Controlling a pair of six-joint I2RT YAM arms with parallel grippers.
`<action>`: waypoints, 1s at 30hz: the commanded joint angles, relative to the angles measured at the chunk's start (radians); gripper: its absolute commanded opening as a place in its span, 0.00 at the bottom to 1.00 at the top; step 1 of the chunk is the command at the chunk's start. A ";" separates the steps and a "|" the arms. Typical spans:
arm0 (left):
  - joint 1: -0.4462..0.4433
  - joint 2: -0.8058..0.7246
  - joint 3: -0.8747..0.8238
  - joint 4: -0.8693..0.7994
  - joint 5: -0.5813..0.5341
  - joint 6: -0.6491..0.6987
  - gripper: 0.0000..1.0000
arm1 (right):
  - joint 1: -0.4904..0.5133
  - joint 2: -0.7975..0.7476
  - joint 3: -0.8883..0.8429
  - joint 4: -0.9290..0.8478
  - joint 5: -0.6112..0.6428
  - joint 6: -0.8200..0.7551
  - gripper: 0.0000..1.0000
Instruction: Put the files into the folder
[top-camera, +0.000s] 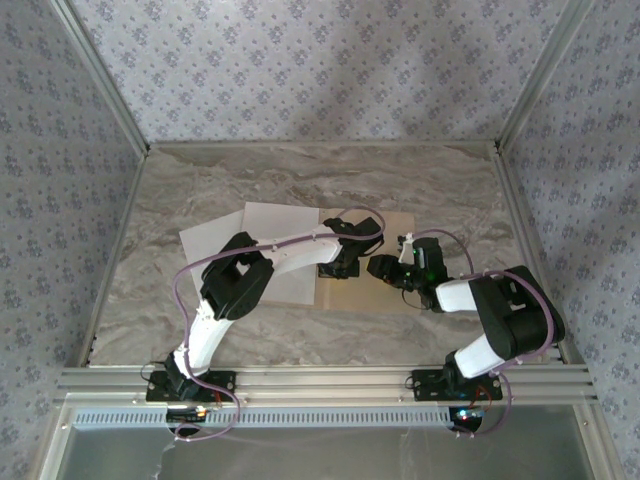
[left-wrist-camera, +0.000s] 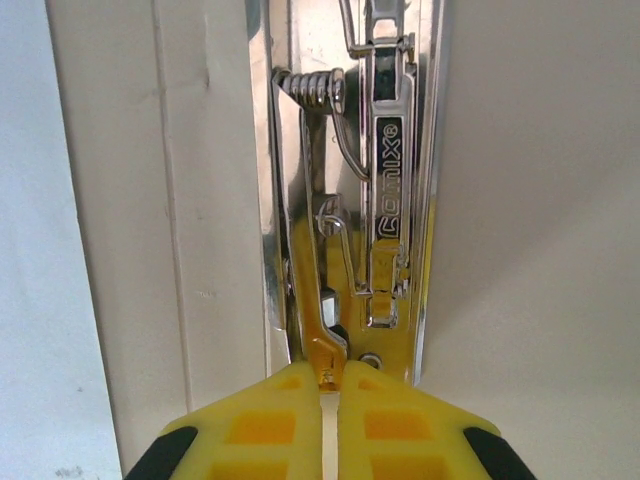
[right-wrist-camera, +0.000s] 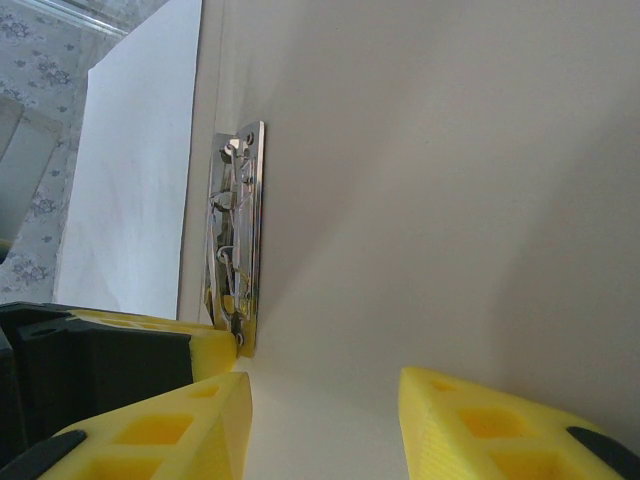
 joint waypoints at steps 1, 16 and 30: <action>-0.027 0.086 -0.022 0.051 0.107 -0.002 0.08 | 0.006 0.052 -0.015 -0.124 0.007 0.015 0.45; 0.002 0.006 0.121 -0.146 -0.050 0.050 0.09 | 0.005 0.058 -0.012 -0.124 0.004 0.015 0.45; 0.058 -0.042 0.216 -0.227 -0.109 0.134 0.33 | -0.015 0.059 -0.017 -0.129 -0.001 0.018 0.46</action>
